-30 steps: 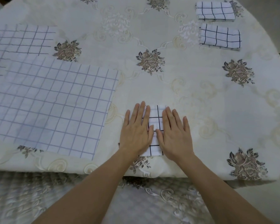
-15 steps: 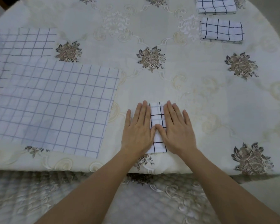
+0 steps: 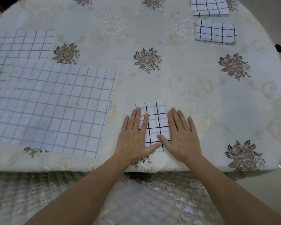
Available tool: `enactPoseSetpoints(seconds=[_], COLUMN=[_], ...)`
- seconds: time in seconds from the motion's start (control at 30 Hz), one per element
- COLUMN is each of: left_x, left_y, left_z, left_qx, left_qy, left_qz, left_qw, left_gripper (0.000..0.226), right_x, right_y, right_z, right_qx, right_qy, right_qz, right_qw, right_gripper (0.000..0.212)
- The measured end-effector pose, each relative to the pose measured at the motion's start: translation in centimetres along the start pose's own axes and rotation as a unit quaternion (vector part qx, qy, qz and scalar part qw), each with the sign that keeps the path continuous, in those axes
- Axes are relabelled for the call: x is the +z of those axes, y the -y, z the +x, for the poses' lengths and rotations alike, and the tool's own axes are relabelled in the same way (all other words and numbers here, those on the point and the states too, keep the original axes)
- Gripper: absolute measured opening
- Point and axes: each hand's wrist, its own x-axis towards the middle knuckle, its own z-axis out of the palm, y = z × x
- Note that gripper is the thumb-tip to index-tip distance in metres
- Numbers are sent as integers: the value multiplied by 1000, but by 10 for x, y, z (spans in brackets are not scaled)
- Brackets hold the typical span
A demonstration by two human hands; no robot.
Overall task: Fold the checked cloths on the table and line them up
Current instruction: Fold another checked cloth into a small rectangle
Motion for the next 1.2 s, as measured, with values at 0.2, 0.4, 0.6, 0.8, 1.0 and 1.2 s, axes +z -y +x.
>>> enactPoseSetpoints(seconds=[0.2, 0.4, 0.6, 0.8, 1.0, 1.2], left_x=[-4, -17, -13, -15, -34, -77], left_y=[9, 5, -2, -3, -5, -12], left_z=[0, -9, -21, -20, -14, 0], left_qx=[15, -64, -90, -108, -169, -324], left_qy=[20, 1, -20, -2, -29, -6], left_qz=[7, -69, -59, -66, -255, -581], left_qw=[1000, 996, 994, 992, 952, 747], left_gripper=[116, 97, 80, 83, 66, 36], right_x=[-12, -37, -52, -55, -70, -104], right_y=[7, 30, 39, 36, 42, 39], right_z=[-1, 6, 30, 42, 37, 15], right_qx=[32, 170, 304, 370, 340, 331], right_qy=[29, -97, 42, 91, 67, 50], right_qz=[47, 180, 317, 459, 571, 680], right_qw=[998, 964, 898, 803, 744, 653], right_gripper=[82, 26, 35, 18, 20, 18])
